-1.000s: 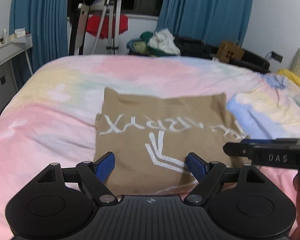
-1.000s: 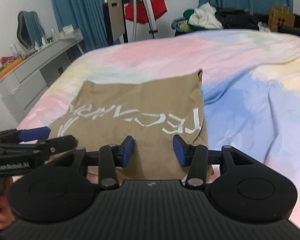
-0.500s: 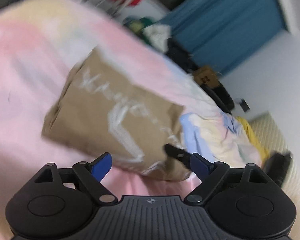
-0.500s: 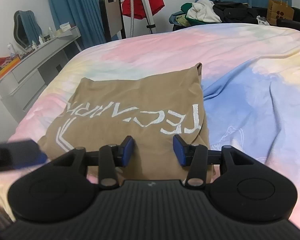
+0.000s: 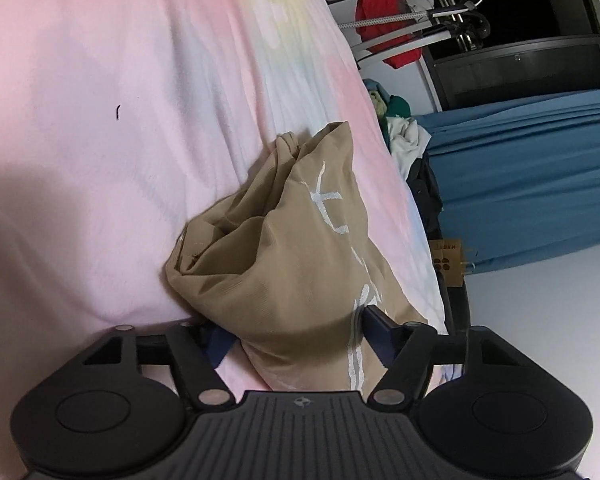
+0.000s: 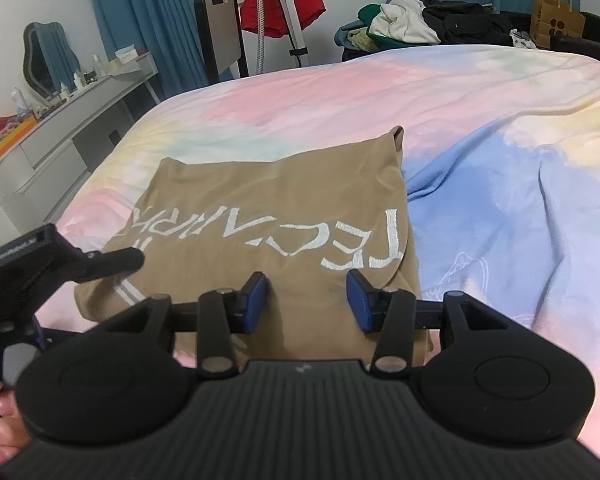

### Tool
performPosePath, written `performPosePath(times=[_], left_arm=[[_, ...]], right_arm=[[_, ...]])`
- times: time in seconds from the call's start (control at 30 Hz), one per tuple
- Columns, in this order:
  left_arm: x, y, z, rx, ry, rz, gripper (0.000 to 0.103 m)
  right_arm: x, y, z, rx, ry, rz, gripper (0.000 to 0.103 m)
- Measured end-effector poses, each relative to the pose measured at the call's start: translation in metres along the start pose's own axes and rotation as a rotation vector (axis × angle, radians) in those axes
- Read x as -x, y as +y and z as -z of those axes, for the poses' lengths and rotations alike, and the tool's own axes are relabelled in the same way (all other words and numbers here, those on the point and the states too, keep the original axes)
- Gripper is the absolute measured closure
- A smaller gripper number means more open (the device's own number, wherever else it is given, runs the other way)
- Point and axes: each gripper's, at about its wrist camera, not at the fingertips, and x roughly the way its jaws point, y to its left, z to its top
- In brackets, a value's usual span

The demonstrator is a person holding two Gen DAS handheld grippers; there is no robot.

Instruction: Fold clothes

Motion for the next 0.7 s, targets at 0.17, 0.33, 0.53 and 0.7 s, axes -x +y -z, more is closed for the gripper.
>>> performPosePath(times=[0.17, 0.33, 0.53, 0.7], left_arm=[[0.007, -0.009, 0.002, -0.022, -0.042, 0.011, 0.067], [0.012, -0.021, -0.003, -0.057, -0.063, 0.061, 0.073], [0.015, -0.020, -0.007, -0.039, -0.049, 0.107, 0.075], [0.017, -0.016, -0.007, -0.010, -0.039, 0.136, 0.076]], right_arm=[[0.006, 0.004, -0.001, -0.002, -0.032, 0.002, 0.055], [0.029, -0.013, -0.008, -0.303, -0.059, -0.343, 0.055], [-0.017, -0.034, 0.028, -0.795, 0.168, -0.737, 0.052], [-0.038, -0.049, 0.045, -0.957, 0.201, -0.699, 0.047]])
